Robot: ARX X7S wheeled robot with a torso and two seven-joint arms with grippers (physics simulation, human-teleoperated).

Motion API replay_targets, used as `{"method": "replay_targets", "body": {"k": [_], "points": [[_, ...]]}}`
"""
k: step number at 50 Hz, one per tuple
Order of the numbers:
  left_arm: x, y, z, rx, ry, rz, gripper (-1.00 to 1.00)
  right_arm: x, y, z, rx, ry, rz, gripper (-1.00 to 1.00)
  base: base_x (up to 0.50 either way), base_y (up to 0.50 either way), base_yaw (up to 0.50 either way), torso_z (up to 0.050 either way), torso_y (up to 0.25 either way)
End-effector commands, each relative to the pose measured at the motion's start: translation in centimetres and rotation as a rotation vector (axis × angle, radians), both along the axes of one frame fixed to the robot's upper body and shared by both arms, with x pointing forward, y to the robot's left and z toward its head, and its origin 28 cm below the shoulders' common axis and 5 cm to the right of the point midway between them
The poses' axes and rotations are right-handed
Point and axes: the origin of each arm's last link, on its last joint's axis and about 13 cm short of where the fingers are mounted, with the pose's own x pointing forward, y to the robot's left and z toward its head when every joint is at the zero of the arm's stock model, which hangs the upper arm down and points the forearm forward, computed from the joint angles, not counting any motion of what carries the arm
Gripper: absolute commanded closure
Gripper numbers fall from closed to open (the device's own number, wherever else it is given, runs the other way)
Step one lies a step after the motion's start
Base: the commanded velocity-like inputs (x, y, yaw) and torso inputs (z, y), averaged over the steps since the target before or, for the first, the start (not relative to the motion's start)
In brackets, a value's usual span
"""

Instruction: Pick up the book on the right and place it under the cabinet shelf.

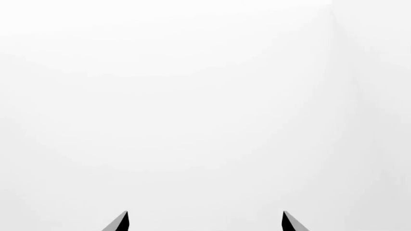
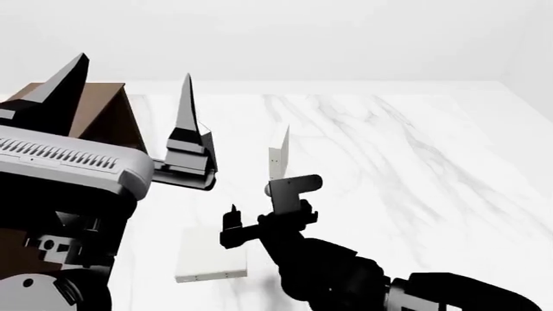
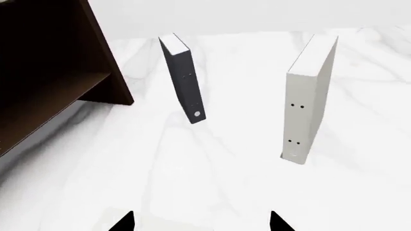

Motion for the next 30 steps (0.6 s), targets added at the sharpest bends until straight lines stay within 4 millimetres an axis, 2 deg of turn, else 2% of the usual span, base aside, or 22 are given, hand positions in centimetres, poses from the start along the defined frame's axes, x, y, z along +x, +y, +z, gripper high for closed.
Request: {"method": "replay_targets", "body": {"k": [1, 7, 17, 24, 30], "points": [[0.3, -0.1, -0.3, -0.025, 0.021, -0.011, -1.0, -0.8, -2.0, 4.1, -0.053, -0.134, 0.009, -1.0, 0.0, 0.0, 0.0, 0.0, 0.0], [0.7, -0.8, -1.0, -0.103, 0.08, -0.096, -1.0, -2.3, -3.4, 7.8, -0.062, -0.239, 0.026, -1.0, 0.0, 0.0, 0.0, 0.0, 0.0], [1.6, -1.6, -1.8, -0.121, 0.117, -0.121, -1.0, -5.3, -5.8, 13.7, -0.075, -0.429, -0.012, -1.0, 0.0, 0.0, 0.0, 0.0, 0.0], [2.3, -1.8, -2.3, -0.142, 0.151, -0.136, -1.0, -6.1, -7.6, 16.6, -0.101, -0.555, -0.091, -1.0, 0.0, 0.0, 0.0, 0.0, 0.0], [2.8, -2.2, -1.9, -0.129, 0.154, -0.149, -1.0, -6.4, -9.0, 18.3, -0.161, -0.662, -0.193, -1.0, 0.0, 0.0, 0.0, 0.0, 0.0]]}}
